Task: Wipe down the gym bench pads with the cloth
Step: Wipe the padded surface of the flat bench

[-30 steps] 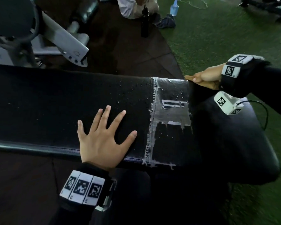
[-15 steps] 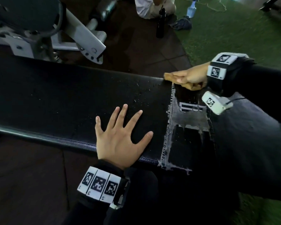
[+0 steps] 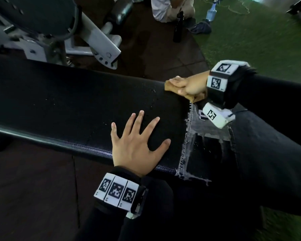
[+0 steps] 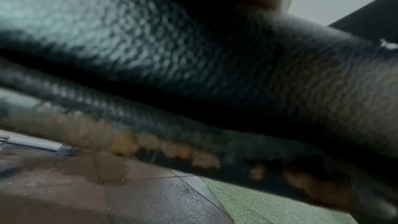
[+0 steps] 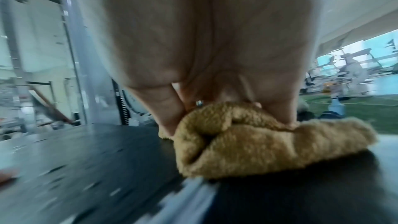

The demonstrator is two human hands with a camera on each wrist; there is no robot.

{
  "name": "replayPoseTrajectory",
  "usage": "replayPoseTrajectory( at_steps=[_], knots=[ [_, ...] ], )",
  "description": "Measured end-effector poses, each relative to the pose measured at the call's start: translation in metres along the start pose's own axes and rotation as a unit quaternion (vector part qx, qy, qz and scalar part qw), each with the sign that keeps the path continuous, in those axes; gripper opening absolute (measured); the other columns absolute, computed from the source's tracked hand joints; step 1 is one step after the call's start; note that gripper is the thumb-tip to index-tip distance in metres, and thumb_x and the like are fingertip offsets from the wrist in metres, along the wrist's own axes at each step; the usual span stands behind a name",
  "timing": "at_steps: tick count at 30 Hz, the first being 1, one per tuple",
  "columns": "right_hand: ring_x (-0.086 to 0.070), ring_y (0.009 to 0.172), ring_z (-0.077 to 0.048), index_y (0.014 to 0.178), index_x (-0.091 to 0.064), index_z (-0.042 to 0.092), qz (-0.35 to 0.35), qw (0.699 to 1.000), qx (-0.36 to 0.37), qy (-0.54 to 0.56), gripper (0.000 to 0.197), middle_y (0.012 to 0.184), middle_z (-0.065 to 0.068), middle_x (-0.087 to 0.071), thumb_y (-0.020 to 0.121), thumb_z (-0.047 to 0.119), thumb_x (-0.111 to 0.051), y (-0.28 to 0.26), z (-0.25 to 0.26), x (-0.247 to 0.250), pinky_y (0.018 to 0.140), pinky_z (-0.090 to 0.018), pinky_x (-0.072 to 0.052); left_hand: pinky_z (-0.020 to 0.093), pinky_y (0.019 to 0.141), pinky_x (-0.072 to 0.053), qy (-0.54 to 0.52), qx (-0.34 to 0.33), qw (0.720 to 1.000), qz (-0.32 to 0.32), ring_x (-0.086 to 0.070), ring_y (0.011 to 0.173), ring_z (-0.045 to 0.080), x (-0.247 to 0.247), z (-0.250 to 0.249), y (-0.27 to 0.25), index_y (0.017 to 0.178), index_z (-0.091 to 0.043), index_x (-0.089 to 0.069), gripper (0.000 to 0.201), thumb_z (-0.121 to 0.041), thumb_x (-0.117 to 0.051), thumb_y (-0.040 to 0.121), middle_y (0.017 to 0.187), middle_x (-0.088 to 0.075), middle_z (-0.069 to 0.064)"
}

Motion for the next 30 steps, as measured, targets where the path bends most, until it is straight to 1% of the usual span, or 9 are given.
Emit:
replayPoseTrajectory(
  at_steps=[1, 3, 6, 11, 16, 21, 25, 27, 30],
  knots=[
    [-0.034, 0.133, -0.029, 0.145, -0.022, -0.001, -0.001, 1.0, 0.027, -0.004, 0.054, 0.152, -0.018, -0.024, 0.098, 0.013, -0.044, -0.006, 0.011, -0.005, 0.092, -0.014, -0.039, 0.056, 0.114, -0.002, -0.002, 0.0, 1.0, -0.003, -0.011, 0.146, 0.011, 0.001, 0.0, -0.001, 0.142, -0.052, -0.023, 0.07, -0.082, -0.013, 0.08, 0.157, -0.021, -0.008],
    [0.001, 0.145, -0.027, 0.15, 0.002, 0.013, 0.021, 0.991, 0.105, -0.076, 0.059, 0.157, -0.011, 0.008, 0.102, 0.02, -0.032, -0.025, 0.031, -0.024, 0.115, -0.027, -0.013, 0.055, 0.115, -0.002, -0.004, 0.003, 1.0, -0.008, -0.011, 0.146, 0.01, 0.002, 0.001, -0.002, 0.142, -0.051, -0.024, 0.07, -0.082, -0.013, 0.08, 0.157, -0.021, -0.009],
    [0.021, 0.141, -0.017, 0.147, 0.008, 0.034, 0.071, 0.973, 0.183, -0.124, 0.059, 0.152, 0.005, 0.027, 0.102, 0.028, -0.029, -0.064, 0.023, -0.06, 0.113, -0.04, 0.003, 0.053, 0.116, 0.001, -0.002, 0.01, 1.0, -0.011, -0.006, 0.146, 0.008, 0.0, 0.004, -0.001, 0.143, -0.051, -0.019, 0.072, -0.083, -0.011, 0.079, 0.158, -0.017, -0.011],
    [0.022, 0.141, -0.006, 0.141, 0.005, 0.047, 0.07, 0.976, 0.19, -0.077, 0.06, 0.15, 0.017, 0.027, 0.101, 0.024, -0.033, -0.105, -0.034, -0.066, 0.118, -0.037, 0.006, 0.053, 0.115, 0.004, -0.008, 0.008, 1.0, -0.008, -0.004, 0.146, 0.009, -0.003, 0.004, 0.001, 0.143, -0.051, -0.016, 0.072, -0.083, -0.009, 0.079, 0.158, -0.014, -0.011],
    [0.008, 0.144, -0.015, 0.138, 0.015, 0.04, 0.029, 0.994, 0.049, -0.095, 0.059, 0.154, 0.003, 0.022, 0.102, 0.027, -0.03, -0.063, -0.081, -0.025, 0.119, -0.037, -0.004, 0.054, 0.115, 0.002, -0.005, 0.011, 1.0, -0.009, -0.007, 0.146, 0.01, -0.004, 0.003, 0.002, 0.142, -0.051, -0.02, 0.071, -0.082, -0.012, 0.079, 0.158, -0.017, -0.011],
    [-0.018, 0.143, -0.029, 0.147, -0.025, 0.014, -0.064, 0.993, 0.015, -0.099, 0.049, 0.156, -0.011, -0.016, 0.1, 0.019, -0.037, -0.026, -0.037, 0.008, 0.116, -0.039, -0.017, 0.054, 0.115, 0.001, -0.003, 0.011, 1.0, -0.007, -0.006, 0.146, 0.009, -0.003, 0.003, 0.001, 0.142, -0.051, -0.021, 0.072, -0.083, -0.011, 0.078, 0.158, -0.017, -0.012],
    [0.005, 0.145, -0.03, 0.149, 0.005, 0.025, 0.005, 0.984, 0.09, -0.152, 0.056, 0.157, -0.007, 0.014, 0.103, 0.026, -0.026, -0.029, 0.028, -0.023, 0.118, -0.043, -0.004, 0.053, 0.116, 0.001, -0.001, 0.009, 1.0, -0.01, -0.006, 0.146, 0.008, -0.002, 0.003, 0.0, 0.143, -0.051, -0.022, 0.072, -0.083, -0.01, 0.079, 0.158, -0.017, -0.012],
    [0.012, 0.144, -0.026, 0.148, 0.008, 0.03, 0.027, 0.978, 0.141, -0.15, 0.057, 0.155, -0.002, 0.02, 0.103, 0.025, -0.027, -0.045, 0.041, -0.043, 0.116, -0.043, 0.002, 0.053, 0.116, 0.0, 0.0, 0.011, 1.0, -0.013, -0.006, 0.146, 0.008, -0.001, 0.003, -0.001, 0.143, -0.051, -0.023, 0.073, -0.083, -0.011, 0.079, 0.158, -0.018, -0.012],
    [0.018, 0.143, -0.017, 0.147, 0.005, 0.034, 0.043, 0.976, 0.183, -0.105, 0.059, 0.154, 0.005, 0.023, 0.102, 0.022, -0.031, -0.077, 0.025, -0.061, 0.108, -0.03, 0.006, 0.053, 0.116, -0.001, 0.001, 0.012, 1.0, -0.013, -0.006, 0.146, 0.008, -0.001, 0.004, -0.001, 0.143, -0.05, -0.021, 0.073, -0.082, -0.01, 0.079, 0.158, -0.017, -0.012]
  ],
)
Point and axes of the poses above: each hand's wrist, its own y-axis towards the middle knuckle, its own x-axis out of the back of the hand, z = x × y, the point moved 10 cm from there along y, towards the middle knuckle
